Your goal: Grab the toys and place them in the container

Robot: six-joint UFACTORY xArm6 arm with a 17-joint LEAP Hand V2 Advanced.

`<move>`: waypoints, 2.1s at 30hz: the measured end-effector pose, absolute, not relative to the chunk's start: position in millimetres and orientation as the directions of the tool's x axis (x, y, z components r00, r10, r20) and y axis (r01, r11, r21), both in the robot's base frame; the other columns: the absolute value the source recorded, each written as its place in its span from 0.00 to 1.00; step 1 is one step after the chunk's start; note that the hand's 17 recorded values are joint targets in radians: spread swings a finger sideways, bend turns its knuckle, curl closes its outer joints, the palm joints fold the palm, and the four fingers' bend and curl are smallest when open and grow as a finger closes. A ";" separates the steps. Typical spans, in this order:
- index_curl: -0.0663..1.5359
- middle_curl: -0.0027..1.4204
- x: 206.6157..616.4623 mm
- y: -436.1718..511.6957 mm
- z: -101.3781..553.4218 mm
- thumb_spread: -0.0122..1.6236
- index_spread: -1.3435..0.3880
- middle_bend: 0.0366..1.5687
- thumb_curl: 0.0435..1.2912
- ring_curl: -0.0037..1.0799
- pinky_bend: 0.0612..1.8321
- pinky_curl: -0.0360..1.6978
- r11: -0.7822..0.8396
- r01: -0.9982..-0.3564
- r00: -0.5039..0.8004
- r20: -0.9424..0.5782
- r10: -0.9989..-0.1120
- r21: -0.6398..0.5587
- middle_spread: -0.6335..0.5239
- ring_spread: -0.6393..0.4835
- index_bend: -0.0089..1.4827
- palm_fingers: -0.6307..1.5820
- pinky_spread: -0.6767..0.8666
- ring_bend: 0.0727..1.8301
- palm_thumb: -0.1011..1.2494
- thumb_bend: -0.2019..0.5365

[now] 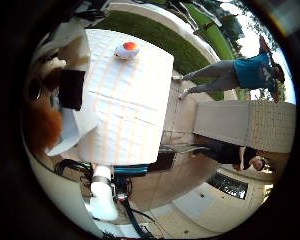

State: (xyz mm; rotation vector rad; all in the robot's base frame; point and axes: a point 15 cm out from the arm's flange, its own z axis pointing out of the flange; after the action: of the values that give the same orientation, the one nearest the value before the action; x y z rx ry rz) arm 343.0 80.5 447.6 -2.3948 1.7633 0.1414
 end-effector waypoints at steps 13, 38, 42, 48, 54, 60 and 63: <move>0.82 0.65 397.2 186.2 366.8 0.74 0.42 0.71 0.44 0.62 0.73 0.54 -0.359 -0.932 0.360 -0.203 -0.911 -0.045 0.41 0.56 0.41 0.61 0.59 0.74 0.68 0.23; 0.29 0.28 475.6 73.1 374.1 0.72 0.54 0.11 0.31 0.27 0.26 0.26 -0.356 -0.930 0.366 -0.156 -0.917 -0.088 0.59 0.80 0.10 0.29 0.70 0.23 0.57 0.23; 0.27 0.27 506.3 26.9 381.7 0.72 0.56 0.10 0.31 0.27 0.24 0.24 -0.398 -0.913 0.400 -0.005 -0.917 -0.086 0.58 0.79 0.11 0.31 0.70 0.22 0.58 0.24; 0.24 0.26 552.5 -18.0 331.5 0.71 0.58 0.10 0.31 0.28 0.24 0.23 -0.451 -0.892 0.452 0.128 -0.883 0.039 0.57 0.78 0.10 0.31 0.69 0.22 0.57 0.23; 0.22 0.25 586.5 -29.5 262.0 0.70 0.59 0.09 0.30 0.28 0.25 0.22 -0.475 -0.867 0.498 0.257 -0.828 0.149 0.57 0.78 0.10 0.31 0.69 0.21 0.56 0.23; 0.21 0.25 612.3 -28.6 217.1 0.70 0.60 0.10 0.29 0.28 0.26 0.22 -0.491 -0.852 0.523 0.350 -0.777 0.183 0.57 0.78 0.10 0.33 0.69 0.21 0.55 0.22; 0.20 0.25 615.7 -30.3 205.9 0.69 0.62 0.10 0.27 0.28 0.26 0.22 -0.491 -0.844 0.535 0.388 -0.751 0.214 0.57 0.79 0.10 0.34 0.70 0.21 0.53 0.22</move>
State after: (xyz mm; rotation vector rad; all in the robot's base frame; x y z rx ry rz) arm 615.7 -30.3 205.9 -3.0724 1.6762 -0.4388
